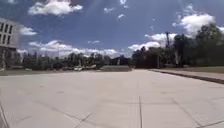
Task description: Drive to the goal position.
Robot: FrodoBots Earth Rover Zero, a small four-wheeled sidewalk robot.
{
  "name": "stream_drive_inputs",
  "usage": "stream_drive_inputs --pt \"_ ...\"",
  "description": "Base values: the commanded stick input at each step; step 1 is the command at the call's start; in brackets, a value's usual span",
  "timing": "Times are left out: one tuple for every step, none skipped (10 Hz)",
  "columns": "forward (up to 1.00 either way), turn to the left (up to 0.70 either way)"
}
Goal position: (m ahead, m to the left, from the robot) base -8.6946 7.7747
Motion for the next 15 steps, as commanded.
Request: stream_drive_inputs --pt "0.70 0.00" --pt "0.70 0.00" --pt "0.70 0.00" --pt "0.70 0.00" --pt "0.70 0.00" --pt "0.70 0.00" --pt "0.70 0.00" --pt "0.70 0.00" --pt "0.70 0.00" --pt "0.70 0.00" --pt "0.70 0.00" --pt "0.70 0.00" --pt "0.70 0.00" --pt "0.70 0.00" --pt "0.70 0.00"
